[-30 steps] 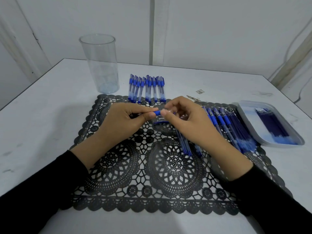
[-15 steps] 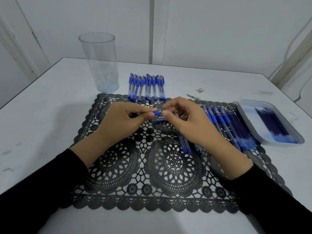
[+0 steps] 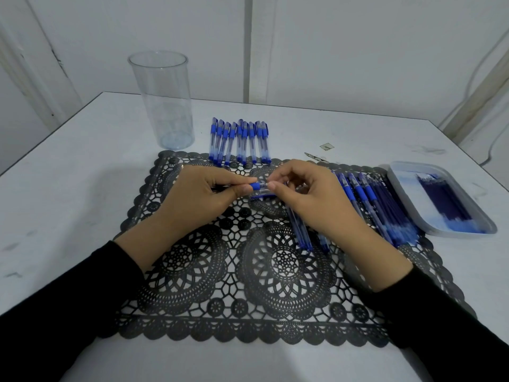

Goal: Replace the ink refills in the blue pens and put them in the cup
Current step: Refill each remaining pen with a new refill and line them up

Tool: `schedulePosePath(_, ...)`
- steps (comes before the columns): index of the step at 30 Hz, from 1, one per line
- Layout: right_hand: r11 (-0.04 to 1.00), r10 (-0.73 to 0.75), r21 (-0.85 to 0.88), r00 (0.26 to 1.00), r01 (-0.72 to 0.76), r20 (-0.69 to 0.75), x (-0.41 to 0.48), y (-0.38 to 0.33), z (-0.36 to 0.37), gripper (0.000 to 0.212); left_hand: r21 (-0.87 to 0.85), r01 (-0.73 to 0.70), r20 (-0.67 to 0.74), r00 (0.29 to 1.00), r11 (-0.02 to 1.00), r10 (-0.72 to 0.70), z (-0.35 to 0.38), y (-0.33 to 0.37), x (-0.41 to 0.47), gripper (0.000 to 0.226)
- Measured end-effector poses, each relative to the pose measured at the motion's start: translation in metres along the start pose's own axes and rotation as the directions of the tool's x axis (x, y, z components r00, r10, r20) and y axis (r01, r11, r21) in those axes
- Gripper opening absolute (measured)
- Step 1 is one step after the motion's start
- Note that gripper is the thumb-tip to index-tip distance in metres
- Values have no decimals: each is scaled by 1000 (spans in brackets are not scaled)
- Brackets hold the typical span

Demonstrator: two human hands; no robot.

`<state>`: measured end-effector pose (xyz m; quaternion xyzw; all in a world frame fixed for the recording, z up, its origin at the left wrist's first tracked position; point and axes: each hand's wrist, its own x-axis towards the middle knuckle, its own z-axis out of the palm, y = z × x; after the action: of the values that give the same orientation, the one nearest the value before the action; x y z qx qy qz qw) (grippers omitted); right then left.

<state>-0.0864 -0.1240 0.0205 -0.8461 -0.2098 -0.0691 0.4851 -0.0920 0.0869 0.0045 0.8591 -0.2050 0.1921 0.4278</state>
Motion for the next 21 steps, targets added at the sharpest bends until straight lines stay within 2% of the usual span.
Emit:
schedulePosePath(3, 1000, 13, 29, 1000, -13, 10, 0, 0, -1, 13, 17, -3, 5, 1000, 1000, 3, 0, 0, 0, 25)
schedulePosePath(13, 996, -9, -89, 1000, 8, -4, 2, 2, -12, 5, 11, 56, -7, 998, 998, -56, -2, 1, 0, 26)
schedulePosePath(18, 984, 22, -179, 995, -4, 97, -2, 8, -10, 16, 20, 77, -8, 997, 997, -77, -3, -2, 0, 27)
schedulePosePath(21, 960, -6, -275, 989, 46, 148, -1, 9, -6, 12, 31, 82, -10, 997, 996, -82, -3, -4, 0, 26)
